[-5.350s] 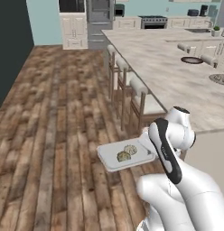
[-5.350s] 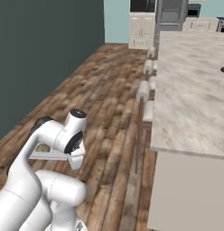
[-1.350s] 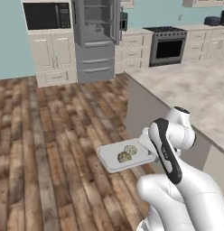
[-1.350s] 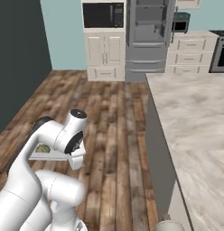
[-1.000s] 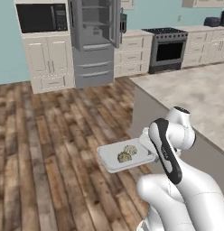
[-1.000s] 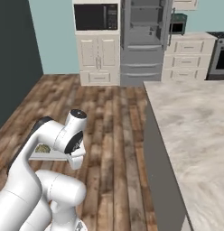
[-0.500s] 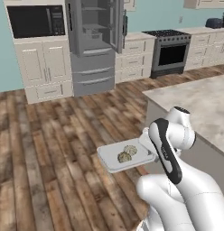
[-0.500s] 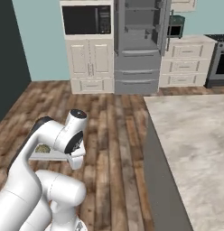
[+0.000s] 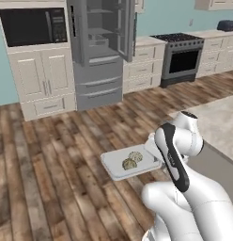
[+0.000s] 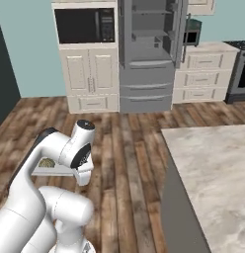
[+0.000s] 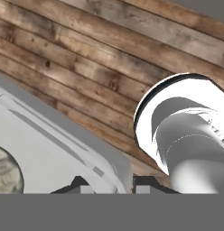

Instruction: Place two dumplings into each of the tupperware containers and then place the containers in the fridge.

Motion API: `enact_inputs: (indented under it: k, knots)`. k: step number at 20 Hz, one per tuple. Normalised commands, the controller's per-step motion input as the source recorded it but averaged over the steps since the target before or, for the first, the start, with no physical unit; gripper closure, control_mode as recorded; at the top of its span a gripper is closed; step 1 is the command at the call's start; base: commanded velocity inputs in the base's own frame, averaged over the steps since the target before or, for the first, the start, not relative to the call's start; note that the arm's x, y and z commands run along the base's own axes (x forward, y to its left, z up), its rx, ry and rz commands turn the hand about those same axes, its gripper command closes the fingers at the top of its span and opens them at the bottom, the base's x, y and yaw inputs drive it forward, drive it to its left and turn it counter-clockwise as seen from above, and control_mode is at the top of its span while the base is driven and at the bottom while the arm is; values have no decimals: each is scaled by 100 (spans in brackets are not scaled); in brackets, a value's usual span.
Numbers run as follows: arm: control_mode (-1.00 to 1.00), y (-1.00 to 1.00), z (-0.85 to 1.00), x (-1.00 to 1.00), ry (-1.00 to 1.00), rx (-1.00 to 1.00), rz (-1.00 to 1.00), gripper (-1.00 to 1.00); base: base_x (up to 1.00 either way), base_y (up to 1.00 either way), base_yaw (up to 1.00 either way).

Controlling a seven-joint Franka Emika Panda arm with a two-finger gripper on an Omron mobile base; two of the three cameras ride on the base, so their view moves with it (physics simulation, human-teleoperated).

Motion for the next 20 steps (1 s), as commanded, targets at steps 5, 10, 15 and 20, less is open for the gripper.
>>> enact_inputs:
  k: [5,10,15,20]
  knots:
    - [100,0,0,0,0,0,0,100,100,23,-8]
    - [100,0,0,0,0,0,0,100,100,16,-16]
    - [100,0,0,0,0,0,0,100,100,0,-26]
    - [100,0,0,0,0,0,0,100,100,0,-26]
